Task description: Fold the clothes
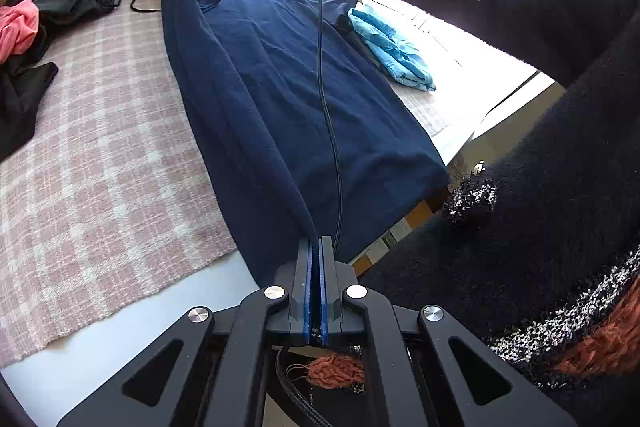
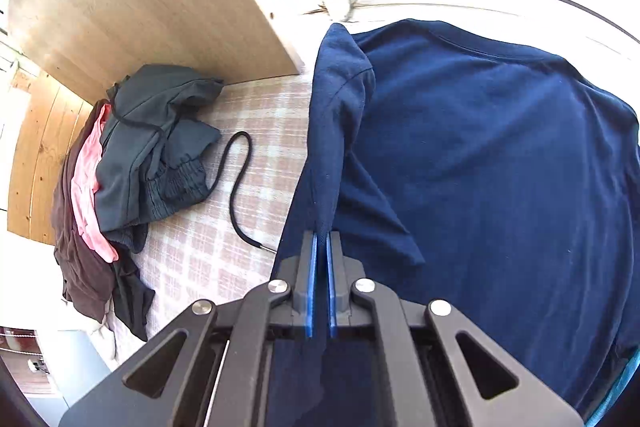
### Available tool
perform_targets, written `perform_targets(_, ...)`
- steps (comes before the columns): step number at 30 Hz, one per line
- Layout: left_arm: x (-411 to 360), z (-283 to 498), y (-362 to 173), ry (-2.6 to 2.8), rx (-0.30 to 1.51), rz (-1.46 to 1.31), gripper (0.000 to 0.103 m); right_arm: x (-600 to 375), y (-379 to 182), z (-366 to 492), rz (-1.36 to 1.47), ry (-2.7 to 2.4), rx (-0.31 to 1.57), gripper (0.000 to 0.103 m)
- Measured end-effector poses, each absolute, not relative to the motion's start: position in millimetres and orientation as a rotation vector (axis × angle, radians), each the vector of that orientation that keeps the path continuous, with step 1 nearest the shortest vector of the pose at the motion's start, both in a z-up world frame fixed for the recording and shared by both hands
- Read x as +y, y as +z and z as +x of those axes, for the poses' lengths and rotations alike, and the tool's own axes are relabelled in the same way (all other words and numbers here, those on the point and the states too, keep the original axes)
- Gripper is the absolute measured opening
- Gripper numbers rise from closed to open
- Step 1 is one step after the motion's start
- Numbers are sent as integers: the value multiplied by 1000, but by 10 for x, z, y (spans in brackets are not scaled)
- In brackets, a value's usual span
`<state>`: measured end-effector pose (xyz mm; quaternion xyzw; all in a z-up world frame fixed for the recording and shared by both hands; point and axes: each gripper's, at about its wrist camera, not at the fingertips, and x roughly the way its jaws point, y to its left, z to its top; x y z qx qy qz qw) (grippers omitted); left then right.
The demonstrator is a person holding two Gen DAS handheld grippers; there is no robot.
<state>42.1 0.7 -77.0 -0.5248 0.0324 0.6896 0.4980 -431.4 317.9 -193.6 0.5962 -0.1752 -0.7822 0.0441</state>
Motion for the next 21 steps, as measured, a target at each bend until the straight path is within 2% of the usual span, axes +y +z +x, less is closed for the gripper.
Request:
perform_targets(6,540,602,-913,1579,147,-1297,2,3644,-2250,-4116,1828,-2382,-602,5)
perform_targets(13,858,626,-1218,1520,196,-1387,2,3676,-2561,-4117,1858,-2325,-574,5)
perform_targets(14,886,629,-1253,1519,194,-1410,2,3682,-2541,-4114,1849,-2319,-563,7)
perform_targets(17,826,667,-1240,1540,180,-1447,4,3728,-2457,-4129,1822,-2324,-513,24)
perform_targets(20,576,740,-1108,1583,135,-1471,12,3762,-2421,-4149,1779,-2333,-496,25)
perform_targets(21,472,764,-1057,1612,126,-1477,18,3749,-2434,-4160,1784,-2332,-484,25)
